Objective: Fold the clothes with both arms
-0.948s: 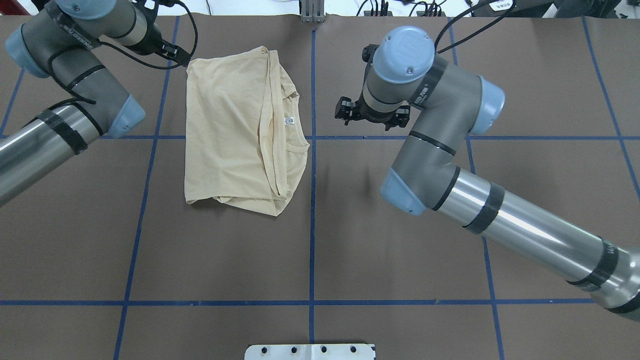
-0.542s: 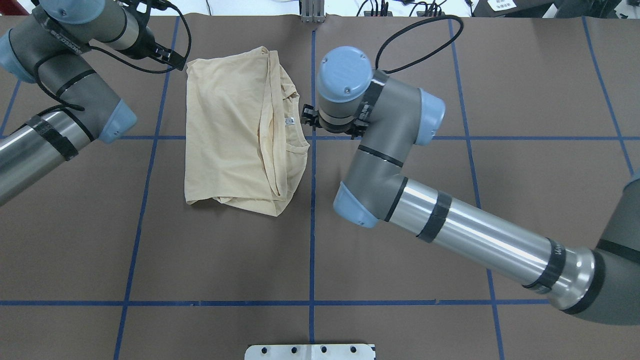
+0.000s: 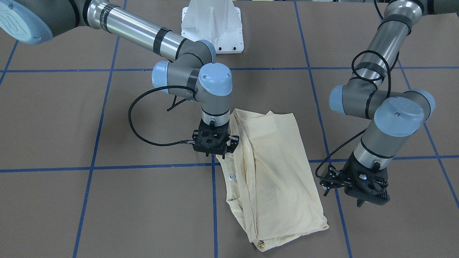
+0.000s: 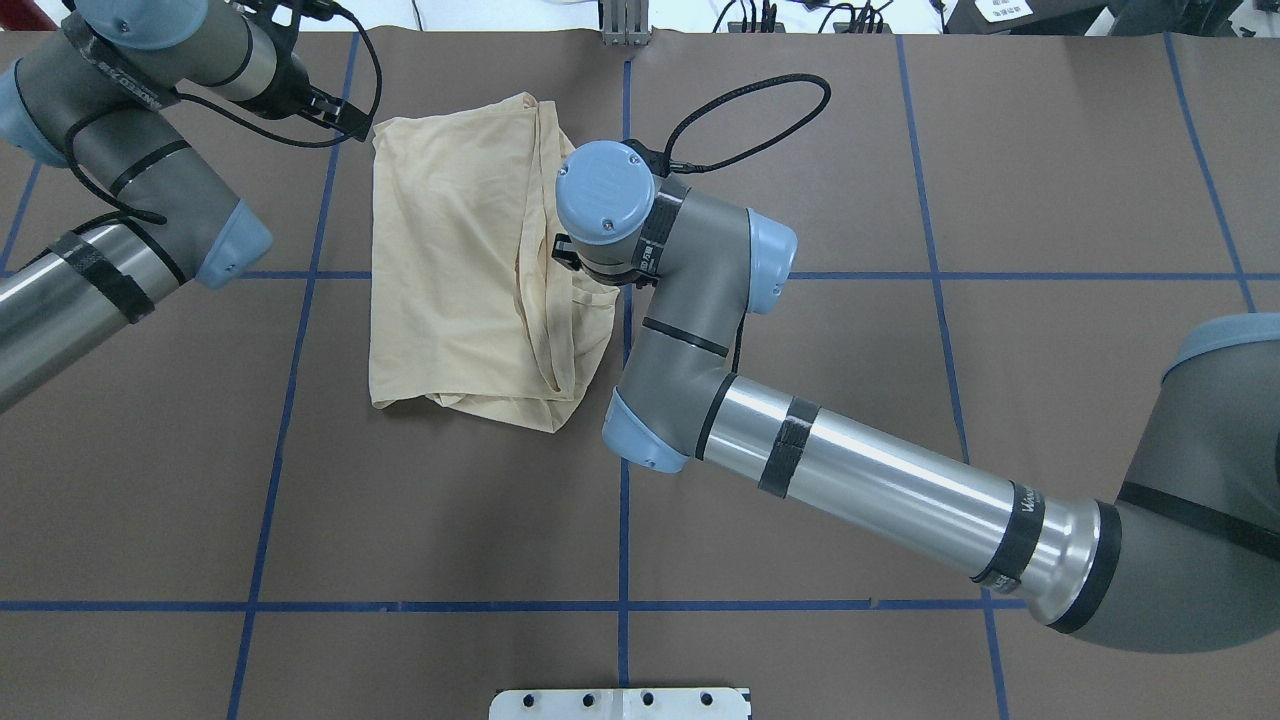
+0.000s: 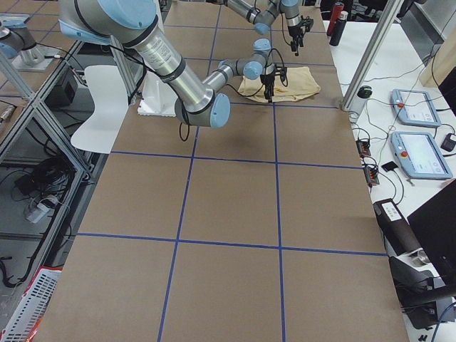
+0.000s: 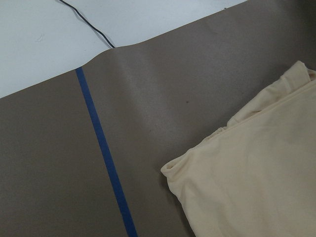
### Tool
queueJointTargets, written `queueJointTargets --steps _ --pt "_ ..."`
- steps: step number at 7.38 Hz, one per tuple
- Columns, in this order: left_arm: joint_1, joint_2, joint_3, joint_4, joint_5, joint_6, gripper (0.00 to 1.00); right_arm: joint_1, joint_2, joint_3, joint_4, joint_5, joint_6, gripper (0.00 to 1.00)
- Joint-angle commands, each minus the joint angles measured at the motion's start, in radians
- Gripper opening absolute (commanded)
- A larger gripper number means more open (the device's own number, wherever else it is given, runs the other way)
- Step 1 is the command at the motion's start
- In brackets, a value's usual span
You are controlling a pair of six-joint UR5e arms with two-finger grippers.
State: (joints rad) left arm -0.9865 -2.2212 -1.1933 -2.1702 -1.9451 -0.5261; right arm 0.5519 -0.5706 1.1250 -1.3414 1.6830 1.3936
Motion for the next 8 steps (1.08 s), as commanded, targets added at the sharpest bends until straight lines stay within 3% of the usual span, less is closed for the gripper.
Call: queueJointTargets --steps 1,5,6,7,8 --pt "0.0 0.0 -0.002 0.001 0.0 0.0 1.0 -0.015 0.001 -0.008 0.002 -0.011 -0.002 0.53" --pt "0.0 0.015 -0.02 0.001 0.0 0.0 1.0 -0.041 0.005 -0.021 0.004 -0.046 -0.001 0.52" --pt "0.0 0.017 -0.025 0.003 0.0 0.0 1.0 -0.041 0.006 -0.024 0.004 -0.046 -0.001 0.38" --pt "0.0 0.021 -0.025 0.003 0.0 0.0 1.0 -0.044 0.006 -0.025 0.004 -0.048 -0.001 0.33" --pt "0.0 0.02 -0.025 0.003 0.0 0.0 1.0 -0.044 0.011 -0.025 0.004 -0.048 -0.001 0.17"
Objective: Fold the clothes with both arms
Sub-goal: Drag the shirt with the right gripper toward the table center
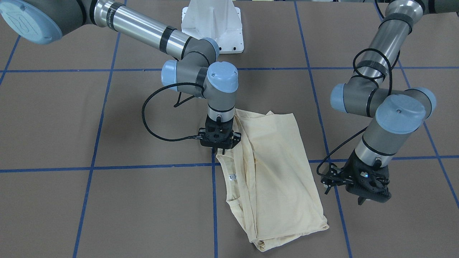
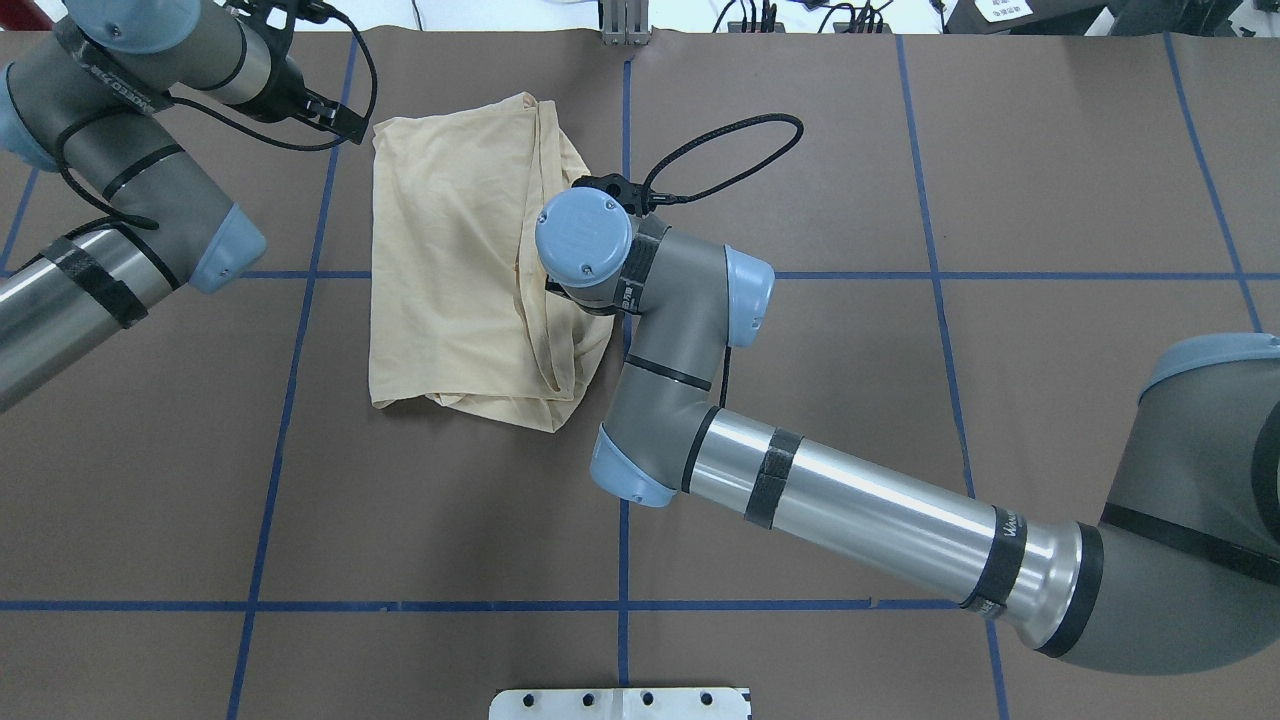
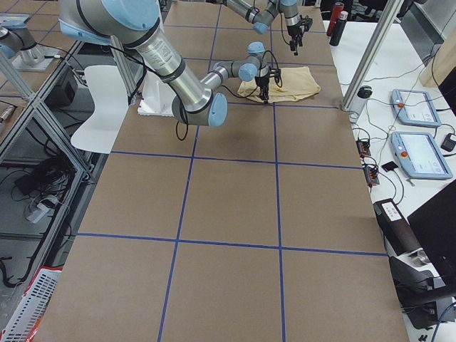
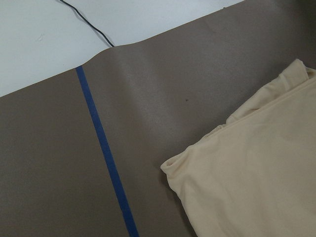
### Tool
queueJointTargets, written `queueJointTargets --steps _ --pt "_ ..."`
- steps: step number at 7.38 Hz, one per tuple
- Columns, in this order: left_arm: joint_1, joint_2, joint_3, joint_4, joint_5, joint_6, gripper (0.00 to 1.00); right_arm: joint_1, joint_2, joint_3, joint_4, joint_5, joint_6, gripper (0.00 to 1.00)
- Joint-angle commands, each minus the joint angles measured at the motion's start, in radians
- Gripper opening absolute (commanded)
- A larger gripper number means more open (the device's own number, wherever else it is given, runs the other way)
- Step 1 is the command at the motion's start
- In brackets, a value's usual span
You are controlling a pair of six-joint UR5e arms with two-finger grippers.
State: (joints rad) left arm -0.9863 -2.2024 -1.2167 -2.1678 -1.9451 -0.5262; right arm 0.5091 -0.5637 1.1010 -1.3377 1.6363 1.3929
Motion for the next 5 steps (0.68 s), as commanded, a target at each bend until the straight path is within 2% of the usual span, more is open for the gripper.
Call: queueJointTargets --steps 1,4,5 --pt "0.0 0.001 -0.003 0.0 -0.002 0.0 1.0 -0.003 0.004 -0.001 0.0 -0.001 0.0 0.01" --pt "0.0 0.001 -0.003 0.0 -0.002 0.0 1.0 -0.001 -0.002 0.008 0.0 0.0 -0.003 0.0" --pt "0.0 0.001 -0.003 -0.001 -0.002 0.0 1.0 0.002 -0.014 0.041 -0.003 0.01 -0.015 0.0"
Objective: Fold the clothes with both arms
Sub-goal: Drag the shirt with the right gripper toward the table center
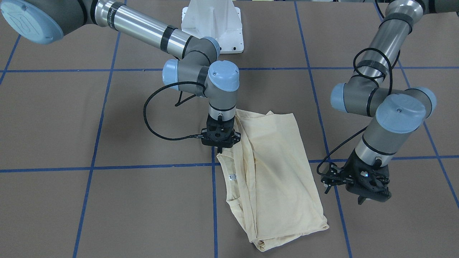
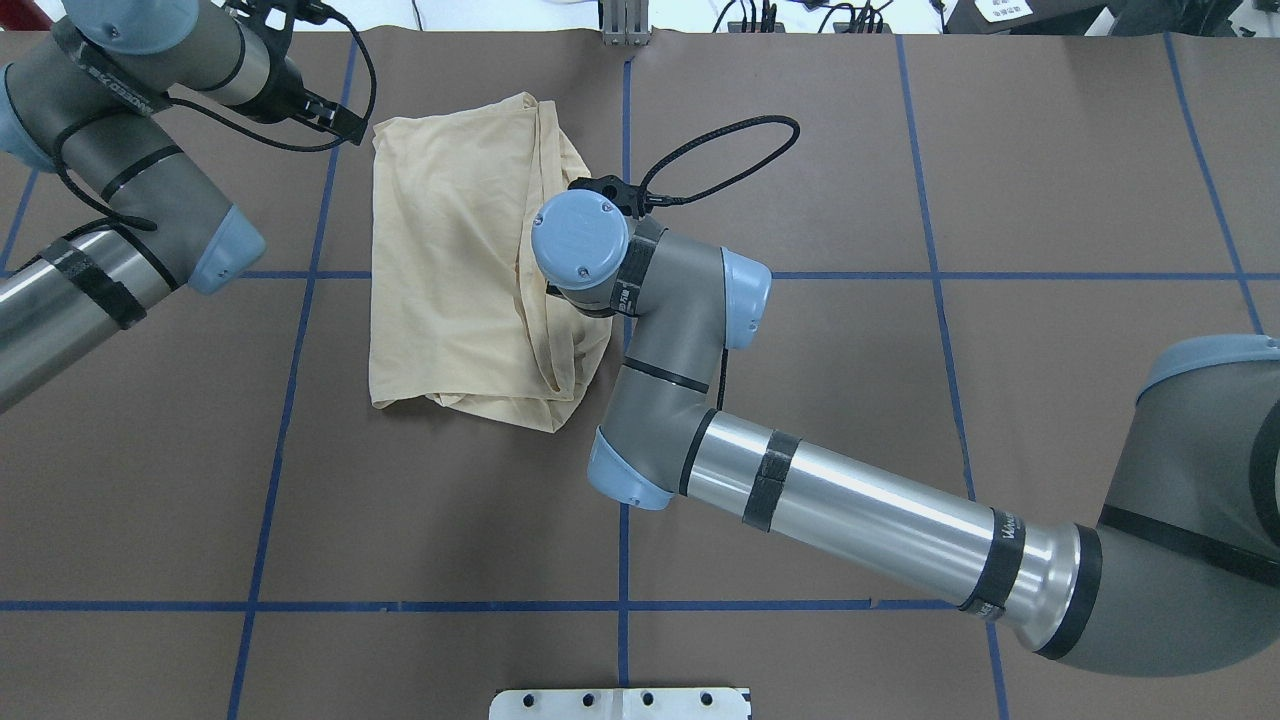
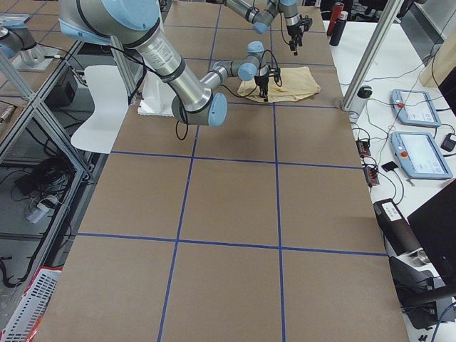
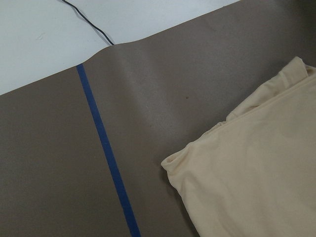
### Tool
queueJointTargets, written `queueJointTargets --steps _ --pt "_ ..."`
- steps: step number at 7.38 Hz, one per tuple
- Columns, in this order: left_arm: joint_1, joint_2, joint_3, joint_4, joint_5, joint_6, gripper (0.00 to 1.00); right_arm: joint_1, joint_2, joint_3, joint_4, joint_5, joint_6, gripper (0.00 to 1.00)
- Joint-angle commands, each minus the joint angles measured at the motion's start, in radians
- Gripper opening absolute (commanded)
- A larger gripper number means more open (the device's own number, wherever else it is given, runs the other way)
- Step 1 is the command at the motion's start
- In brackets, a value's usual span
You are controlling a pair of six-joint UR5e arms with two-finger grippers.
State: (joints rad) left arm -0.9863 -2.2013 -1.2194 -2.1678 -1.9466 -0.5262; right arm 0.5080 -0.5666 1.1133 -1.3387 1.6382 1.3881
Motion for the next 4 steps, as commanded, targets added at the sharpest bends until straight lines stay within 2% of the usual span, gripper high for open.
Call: queueJointTargets --steps 1,4 --pt "0.0 0.0 0.0 -0.001 0.0 0.0 1.0 0.003 -0.071 0.118 -0.007 0.011 -0.012 0.0" --pt "0.0 0.0 -0.005 -0.001 0.0 -0.002 1.0 -0.031 -0.399 0.51 -0.025 0.023 -0.012 0.0"
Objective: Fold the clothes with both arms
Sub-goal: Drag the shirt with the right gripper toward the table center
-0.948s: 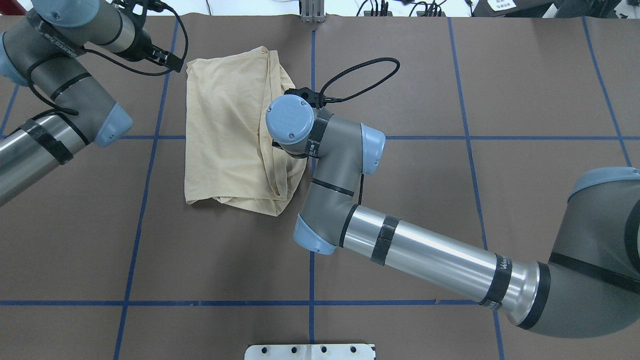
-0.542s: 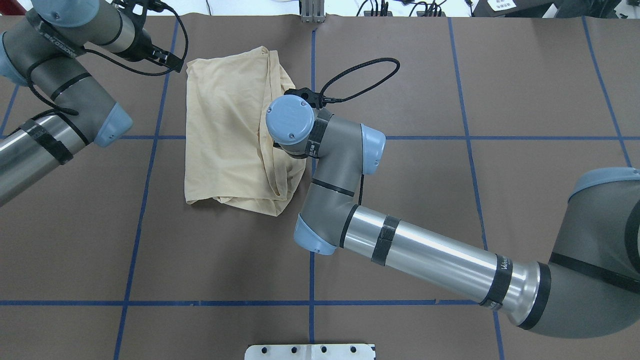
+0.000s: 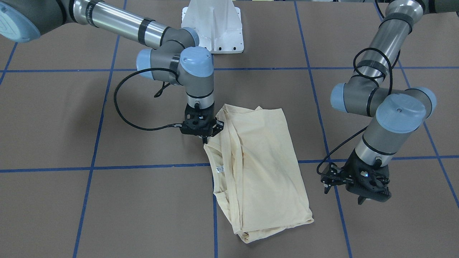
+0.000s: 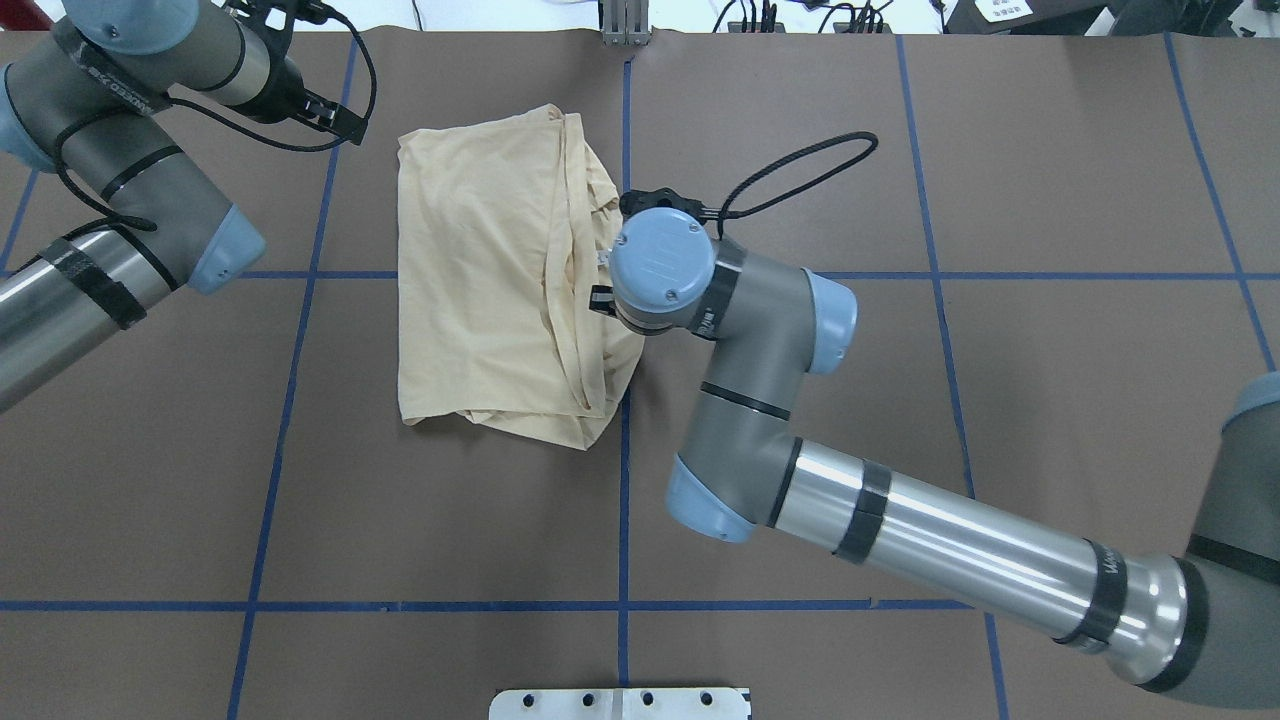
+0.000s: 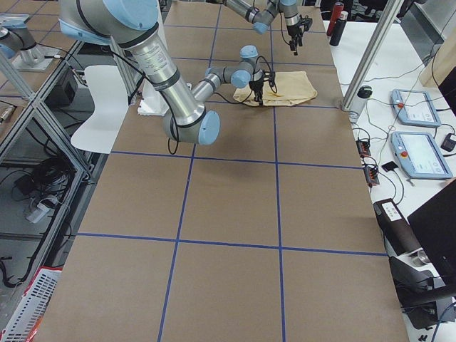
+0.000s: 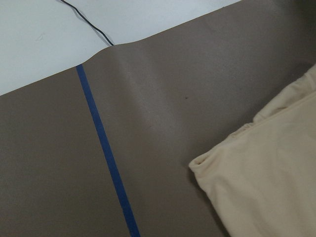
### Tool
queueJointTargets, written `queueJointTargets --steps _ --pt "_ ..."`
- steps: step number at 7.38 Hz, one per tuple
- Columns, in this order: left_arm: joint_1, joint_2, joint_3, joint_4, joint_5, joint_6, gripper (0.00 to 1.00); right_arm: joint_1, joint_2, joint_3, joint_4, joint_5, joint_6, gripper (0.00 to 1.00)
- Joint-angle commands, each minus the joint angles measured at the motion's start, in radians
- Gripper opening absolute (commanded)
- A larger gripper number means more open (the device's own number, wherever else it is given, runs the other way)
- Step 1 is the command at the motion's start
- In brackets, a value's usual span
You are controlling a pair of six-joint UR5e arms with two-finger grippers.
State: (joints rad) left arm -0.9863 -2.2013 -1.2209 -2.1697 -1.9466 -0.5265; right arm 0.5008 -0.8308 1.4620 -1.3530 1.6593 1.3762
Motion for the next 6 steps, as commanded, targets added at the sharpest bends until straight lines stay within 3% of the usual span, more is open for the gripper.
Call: queueJointTargets --steps 1,2,3,4,6 --pt "0.001 0.0 -0.006 0.001 0.002 -0.001 1.0 -0.05 -0.177 0.22 -0.04 -0.001 0.0 0.0" --pt "0.001 0.0 -0.006 0.001 0.0 -0.001 1.0 -0.065 -0.18 0.216 -0.041 -0.006 -0.002 0.0" --pt "0.001 0.0 -0.006 0.001 0.0 -0.001 1.0 -0.067 -0.18 0.21 -0.041 -0.01 -0.005 0.46" --pt "0.001 0.0 -0.006 0.001 0.0 -0.001 1.0 -0.068 -0.185 0.212 -0.041 -0.047 -0.005 0.99" --pt "0.005 0.0 -0.008 0.001 0.0 -0.001 1.0 -0.039 -0.098 0.18 -0.105 -0.041 -0.006 1.0"
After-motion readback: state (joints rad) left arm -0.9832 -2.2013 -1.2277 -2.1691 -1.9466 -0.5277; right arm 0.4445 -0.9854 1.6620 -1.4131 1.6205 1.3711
